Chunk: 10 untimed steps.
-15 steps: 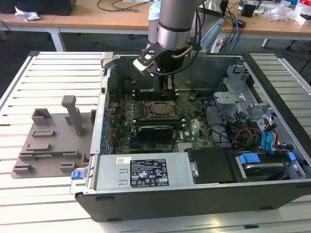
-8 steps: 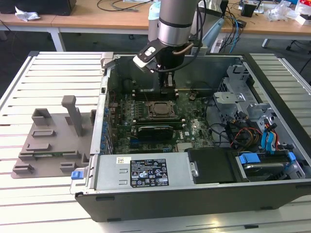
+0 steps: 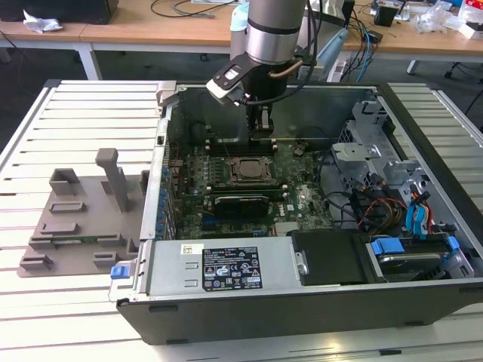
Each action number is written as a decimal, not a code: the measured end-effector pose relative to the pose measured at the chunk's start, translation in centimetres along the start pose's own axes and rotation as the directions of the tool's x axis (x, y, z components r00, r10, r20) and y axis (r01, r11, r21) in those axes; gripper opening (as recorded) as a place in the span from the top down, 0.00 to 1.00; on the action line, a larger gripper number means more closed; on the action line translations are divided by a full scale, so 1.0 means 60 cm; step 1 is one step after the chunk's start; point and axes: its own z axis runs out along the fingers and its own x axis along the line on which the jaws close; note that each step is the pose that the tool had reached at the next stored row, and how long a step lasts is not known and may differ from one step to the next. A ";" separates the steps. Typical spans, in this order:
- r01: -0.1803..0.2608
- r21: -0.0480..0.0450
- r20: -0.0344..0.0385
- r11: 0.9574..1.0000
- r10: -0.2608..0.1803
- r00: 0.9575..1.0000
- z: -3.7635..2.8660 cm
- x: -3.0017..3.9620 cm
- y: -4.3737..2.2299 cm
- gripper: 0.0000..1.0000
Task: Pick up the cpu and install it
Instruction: 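Close the cpu cover, then install the first cpu locking lever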
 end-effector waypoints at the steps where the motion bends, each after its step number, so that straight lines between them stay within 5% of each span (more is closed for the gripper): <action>1: 0.000 0.000 0.000 1.000 0.000 1.000 0.000 0.000 0.000 0.89; 8: 0.002 0.000 0.000 1.000 -0.002 1.000 -0.001 0.000 0.000 0.89; 10: 0.038 -0.001 0.002 0.999 -0.038 0.999 -0.001 0.000 0.000 0.89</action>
